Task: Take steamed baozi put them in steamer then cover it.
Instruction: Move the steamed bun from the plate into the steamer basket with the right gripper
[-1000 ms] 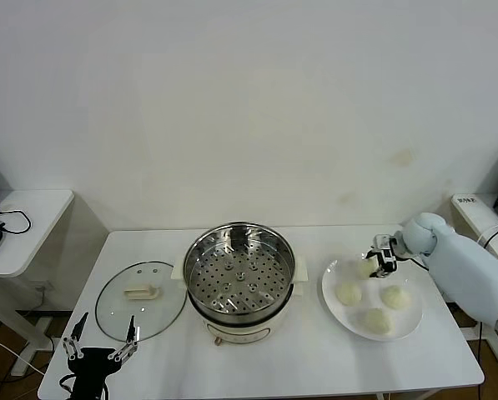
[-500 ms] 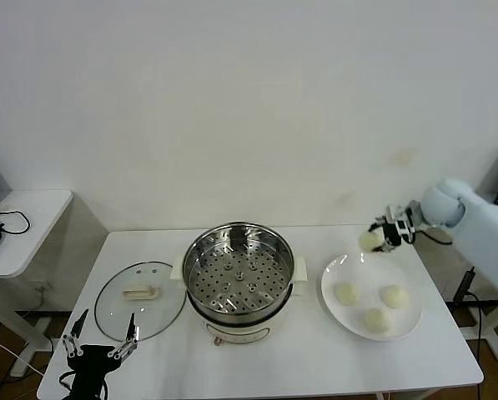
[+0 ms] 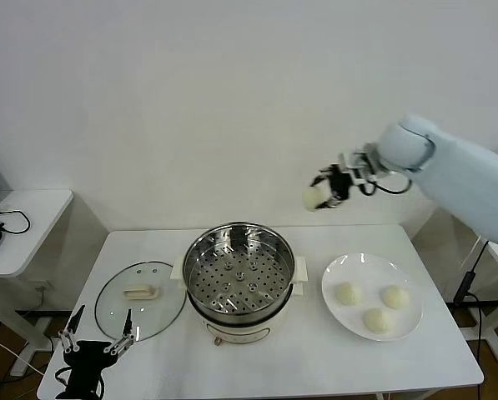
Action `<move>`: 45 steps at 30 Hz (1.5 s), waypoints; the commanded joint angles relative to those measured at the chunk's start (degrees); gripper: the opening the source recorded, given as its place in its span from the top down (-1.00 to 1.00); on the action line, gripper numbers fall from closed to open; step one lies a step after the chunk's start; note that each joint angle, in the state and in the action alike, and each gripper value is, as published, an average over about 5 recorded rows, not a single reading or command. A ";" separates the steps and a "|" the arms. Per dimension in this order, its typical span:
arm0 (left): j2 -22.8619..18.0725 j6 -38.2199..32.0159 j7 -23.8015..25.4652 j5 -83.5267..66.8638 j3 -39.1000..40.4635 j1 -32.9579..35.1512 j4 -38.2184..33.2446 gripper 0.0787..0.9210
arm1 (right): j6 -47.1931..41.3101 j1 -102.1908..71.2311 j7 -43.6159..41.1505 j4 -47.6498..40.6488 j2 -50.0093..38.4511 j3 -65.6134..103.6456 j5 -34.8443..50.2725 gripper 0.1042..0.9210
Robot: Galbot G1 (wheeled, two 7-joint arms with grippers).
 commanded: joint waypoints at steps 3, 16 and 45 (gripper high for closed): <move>0.43 0.40 0.20 -1.49 -2.43 -0.08 -0.47 -0.77 | 1.02 6.87 1.71 0.51 17.88 -9.79 6.99 -0.18; 0.13 0.61 0.29 -2.03 -3.50 -0.38 -1.08 -0.77 | 14.82 3.46 2.02 -3.89 25.73 -19.90 -7.93 -0.18; 0.06 0.64 0.34 -2.26 -3.89 -0.89 -1.27 -0.77 | 28.73 -2.23 6.30 -11.80 26.25 -17.67 -23.67 -0.26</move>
